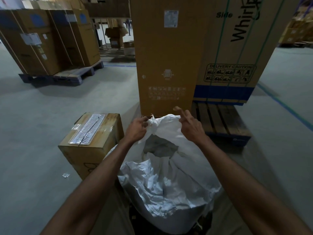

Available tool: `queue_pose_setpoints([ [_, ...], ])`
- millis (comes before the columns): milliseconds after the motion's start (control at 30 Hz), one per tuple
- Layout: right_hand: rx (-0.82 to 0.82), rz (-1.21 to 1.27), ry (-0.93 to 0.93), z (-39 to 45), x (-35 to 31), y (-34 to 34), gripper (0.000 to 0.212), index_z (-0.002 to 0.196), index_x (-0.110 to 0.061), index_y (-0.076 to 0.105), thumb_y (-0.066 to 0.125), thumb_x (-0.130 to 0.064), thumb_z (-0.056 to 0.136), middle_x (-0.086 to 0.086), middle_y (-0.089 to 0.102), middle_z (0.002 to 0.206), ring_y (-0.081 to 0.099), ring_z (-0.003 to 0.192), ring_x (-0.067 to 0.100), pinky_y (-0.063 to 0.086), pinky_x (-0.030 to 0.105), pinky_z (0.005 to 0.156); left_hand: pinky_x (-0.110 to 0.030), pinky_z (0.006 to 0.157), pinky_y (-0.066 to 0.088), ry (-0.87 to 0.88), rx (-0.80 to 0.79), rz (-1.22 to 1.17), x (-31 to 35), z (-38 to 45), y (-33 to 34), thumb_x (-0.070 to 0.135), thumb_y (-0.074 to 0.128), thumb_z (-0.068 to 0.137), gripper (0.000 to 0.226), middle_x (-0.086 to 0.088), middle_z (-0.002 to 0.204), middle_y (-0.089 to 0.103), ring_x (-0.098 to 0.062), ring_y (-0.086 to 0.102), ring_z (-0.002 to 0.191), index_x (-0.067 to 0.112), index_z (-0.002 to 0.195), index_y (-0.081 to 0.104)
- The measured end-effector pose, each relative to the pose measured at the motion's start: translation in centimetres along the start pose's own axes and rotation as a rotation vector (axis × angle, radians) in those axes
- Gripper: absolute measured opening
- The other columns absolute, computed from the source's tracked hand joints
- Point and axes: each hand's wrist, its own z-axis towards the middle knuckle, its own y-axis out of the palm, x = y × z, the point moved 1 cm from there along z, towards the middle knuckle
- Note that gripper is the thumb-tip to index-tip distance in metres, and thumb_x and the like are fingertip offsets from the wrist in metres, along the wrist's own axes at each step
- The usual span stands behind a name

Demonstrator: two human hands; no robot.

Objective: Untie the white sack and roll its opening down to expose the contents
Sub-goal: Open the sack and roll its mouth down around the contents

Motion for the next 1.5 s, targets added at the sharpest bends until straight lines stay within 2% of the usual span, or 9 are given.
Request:
queue_pose_setpoints([
  [100, -0.036, -0.212, -0.045, -0.6, -0.5, 0.3, 0.031, 0.135, -0.029, 0.046, 0.052, -0.032, 0.105, 0.007, 0.044, 0.124, 0.057, 0.084, 0.02, 0.046, 0.037, 0.069, -0.044, 0.098, 0.053, 0.025, 0.003, -0.019, 0.4, -0.1, 0.0, -0.001, 0.052, 0.095, 0.037, -0.013, 0.123, 0.066, -0.029, 0.061, 0.11, 0.01, 0.126, 0.07],
  [200, 0.019, -0.187, -0.036, -0.6, -0.8, 1.3, 0.026, 0.119, -0.021, 0.063, 0.053, -0.007, 0.099, 0.004, 0.051, 0.124, 0.054, 0.101, 0.021, 0.043, 0.039, 0.088, -0.04, 0.09, 0.055, 0.008, -0.036, -0.091, 0.6, -0.4, -0.2, 0.001, 0.048, 0.096, 0.028, -0.012, 0.11, 0.072, -0.027, 0.064, 0.099, 0.006, 0.107, 0.074],
  [500, -0.148, 0.445, 0.337, 0.5, -2.6, 2.8, 0.023, 0.084, -0.009, 0.064, 0.041, -0.006, 0.089, 0.01, 0.066, 0.084, 0.061, 0.077, 0.026, 0.053, 0.042, 0.07, -0.063, 0.109, 0.042, -0.02, -0.177, 0.157, 0.7, -0.3, 1.6, 0.069, 0.051, 0.092, 0.069, -0.016, 0.16, 0.034, -0.042, 0.044, 0.139, 0.046, 0.149, 0.019],
  [667, -0.356, 0.606, 0.457, 2.1, -2.2, 2.4, 0.027, 0.069, -0.015, 0.051, 0.042, -0.015, 0.094, 0.011, 0.054, 0.078, 0.044, 0.069, 0.023, 0.034, 0.038, 0.065, -0.059, 0.113, 0.034, -0.011, -0.136, 0.299, 1.0, 1.0, 3.3, 0.055, 0.043, 0.103, 0.033, -0.013, 0.146, 0.038, -0.035, 0.033, 0.138, 0.038, 0.13, 0.048],
  [867, -0.169, 0.249, 0.049, 1.1, -1.9, 0.9, 0.025, 0.114, -0.03, 0.054, 0.051, -0.051, 0.101, -0.007, 0.06, 0.096, 0.058, 0.076, 0.014, 0.051, 0.034, 0.065, -0.043, 0.087, 0.049, 0.105, -0.235, -0.079, 0.9, 2.7, 3.2, 0.005, 0.045, 0.1, 0.013, -0.011, 0.106, 0.06, -0.03, 0.056, 0.099, 0.01, 0.098, 0.057],
  [1033, -0.007, -0.18, -0.236, 1.2, -0.7, 3.1, 0.01, 0.113, -0.027, 0.049, 0.053, -0.024, 0.103, -0.002, 0.053, 0.1, 0.05, 0.068, 0.013, 0.046, 0.031, 0.055, -0.048, 0.093, 0.049, -0.101, -0.234, -0.266, -0.1, 4.6, 3.8, 0.016, 0.038, 0.108, 0.033, -0.023, 0.106, 0.064, -0.031, 0.058, 0.095, -0.005, 0.102, 0.062],
  [1233, -0.288, 0.298, 0.257, 3.8, 0.8, 4.7, 0.025, 0.088, -0.02, 0.063, 0.045, -0.024, 0.104, 0.002, 0.066, 0.082, 0.061, 0.075, 0.023, 0.052, 0.04, 0.071, -0.049, 0.106, 0.046, -0.101, -0.502, -0.253, -0.5, 6.3, 4.7, 0.089, 0.05, 0.076, 0.074, -0.001, 0.141, 0.059, -0.024, 0.058, 0.121, 0.04, 0.131, 0.06],
  [1367, -0.66, 0.79, 0.745, 6.4, 2.7, 4.9, 0.03, 0.098, -0.001, 0.074, 0.045, -0.011, 0.098, 0.016, 0.069, 0.085, 0.062, 0.076, 0.027, 0.048, 0.035, 0.073, -0.042, 0.083, 0.058, 0.342, -0.357, 0.249, -1.0, 6.9, 5.4, 0.068, 0.057, 0.09, 0.052, -0.005, 0.119, 0.064, -0.021, 0.063, 0.094, 0.031, 0.122, 0.042],
  [1500, -0.765, 0.971, 0.867, 7.1, 4.4, 5.6, 0.031, 0.094, 0.001, 0.074, 0.044, -0.007, 0.094, 0.014, 0.072, 0.08, 0.064, 0.065, 0.022, 0.051, 0.033, 0.068, -0.036, 0.089, 0.052, 0.562, -0.154, 0.477, -1.2, 7.4, 5.3, 0.045, 0.047, 0.101, 0.034, -0.009, 0.131, 0.049, -0.022, 0.05, 0.113, 0.021, 0.123, 0.058],
])
